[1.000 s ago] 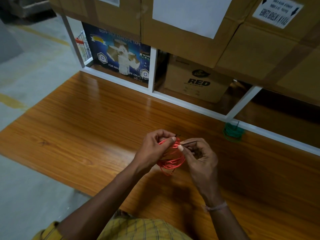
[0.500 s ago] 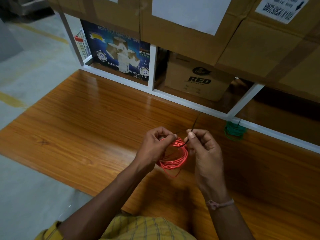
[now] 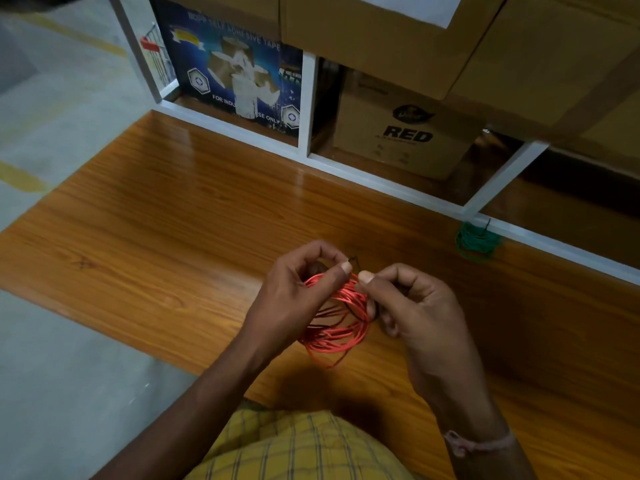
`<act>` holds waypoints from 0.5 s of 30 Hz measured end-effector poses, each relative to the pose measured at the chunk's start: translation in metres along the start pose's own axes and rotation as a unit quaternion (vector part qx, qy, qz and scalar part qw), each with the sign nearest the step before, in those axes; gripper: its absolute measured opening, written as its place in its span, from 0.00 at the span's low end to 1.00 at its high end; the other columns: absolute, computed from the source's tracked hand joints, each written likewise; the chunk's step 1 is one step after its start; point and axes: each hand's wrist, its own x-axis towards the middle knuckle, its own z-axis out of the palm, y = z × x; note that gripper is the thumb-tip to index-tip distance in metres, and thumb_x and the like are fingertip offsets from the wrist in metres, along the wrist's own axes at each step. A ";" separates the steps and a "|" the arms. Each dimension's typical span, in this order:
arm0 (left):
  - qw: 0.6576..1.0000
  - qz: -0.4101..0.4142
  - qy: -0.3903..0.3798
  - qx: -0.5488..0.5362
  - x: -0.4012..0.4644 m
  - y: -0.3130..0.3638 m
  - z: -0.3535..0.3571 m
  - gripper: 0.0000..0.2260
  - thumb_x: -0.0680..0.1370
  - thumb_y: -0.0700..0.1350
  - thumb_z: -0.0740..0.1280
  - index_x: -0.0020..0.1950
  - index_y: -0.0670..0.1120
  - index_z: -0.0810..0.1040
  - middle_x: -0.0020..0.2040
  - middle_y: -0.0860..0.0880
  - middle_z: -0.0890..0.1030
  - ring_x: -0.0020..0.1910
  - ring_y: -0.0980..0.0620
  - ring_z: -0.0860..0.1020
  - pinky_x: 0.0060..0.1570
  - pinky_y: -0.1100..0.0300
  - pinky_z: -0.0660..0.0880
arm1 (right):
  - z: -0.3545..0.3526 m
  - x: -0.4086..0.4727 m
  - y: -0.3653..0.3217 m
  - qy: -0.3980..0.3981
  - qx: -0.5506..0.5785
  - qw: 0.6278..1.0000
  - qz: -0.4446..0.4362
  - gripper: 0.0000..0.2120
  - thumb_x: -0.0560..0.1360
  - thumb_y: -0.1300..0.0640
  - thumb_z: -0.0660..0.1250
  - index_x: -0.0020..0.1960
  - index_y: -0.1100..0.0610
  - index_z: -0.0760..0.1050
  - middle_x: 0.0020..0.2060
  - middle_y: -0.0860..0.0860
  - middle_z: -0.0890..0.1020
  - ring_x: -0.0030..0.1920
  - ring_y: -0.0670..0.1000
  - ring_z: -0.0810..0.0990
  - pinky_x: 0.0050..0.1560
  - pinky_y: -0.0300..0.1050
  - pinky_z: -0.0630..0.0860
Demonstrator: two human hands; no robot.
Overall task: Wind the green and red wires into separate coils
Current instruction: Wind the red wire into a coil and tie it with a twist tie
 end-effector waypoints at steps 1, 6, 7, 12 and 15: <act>1.000 0.003 -0.004 0.002 -0.004 0.004 -0.001 0.03 0.82 0.49 0.72 0.53 0.51 0.84 0.39 0.38 0.83 0.42 0.33 0.83 0.39 0.38 0.79 | 0.000 -0.002 -0.003 -0.005 0.006 1.000 0.011 0.12 0.80 0.59 0.71 0.40 0.64 0.81 0.30 0.53 0.78 0.28 0.44 0.72 0.29 0.35 0.68; 1.000 0.019 -0.020 0.005 -0.015 0.013 -0.003 0.04 0.83 0.48 0.71 0.55 0.50 0.83 0.40 0.38 0.84 0.41 0.32 0.82 0.40 0.36 0.77 | 0.003 -0.005 -0.010 -0.011 0.039 0.998 0.044 0.11 0.78 0.62 0.71 0.38 0.62 0.80 0.28 0.55 0.75 0.28 0.50 0.65 0.28 0.42 0.60; 1.000 0.019 -0.018 0.007 -0.016 0.014 -0.003 0.03 0.83 0.48 0.71 0.55 0.51 0.83 0.40 0.38 0.83 0.41 0.32 0.81 0.39 0.36 0.77 | 0.003 -0.005 -0.010 -0.009 0.042 0.998 0.044 0.11 0.78 0.63 0.71 0.37 0.62 0.79 0.28 0.55 0.74 0.28 0.50 0.66 0.28 0.42 0.60; 1.000 0.022 -0.012 0.005 -0.013 0.019 -0.004 0.03 0.83 0.48 0.71 0.55 0.52 0.83 0.38 0.37 0.82 0.39 0.31 0.80 0.38 0.36 0.76 | 0.002 -0.007 -0.011 -0.014 0.045 0.998 0.029 0.11 0.76 0.60 0.73 0.36 0.60 0.79 0.28 0.55 0.74 0.28 0.49 0.68 0.27 0.39 0.63; 1.000 0.021 -0.019 0.007 -0.012 0.020 -0.004 0.03 0.83 0.49 0.71 0.55 0.52 0.83 0.40 0.36 0.83 0.41 0.29 0.81 0.39 0.32 0.78 | 0.001 -0.009 -0.011 -0.016 0.042 0.999 0.026 0.11 0.78 0.61 0.72 0.38 0.62 0.80 0.29 0.54 0.75 0.30 0.49 0.69 0.28 0.39 0.65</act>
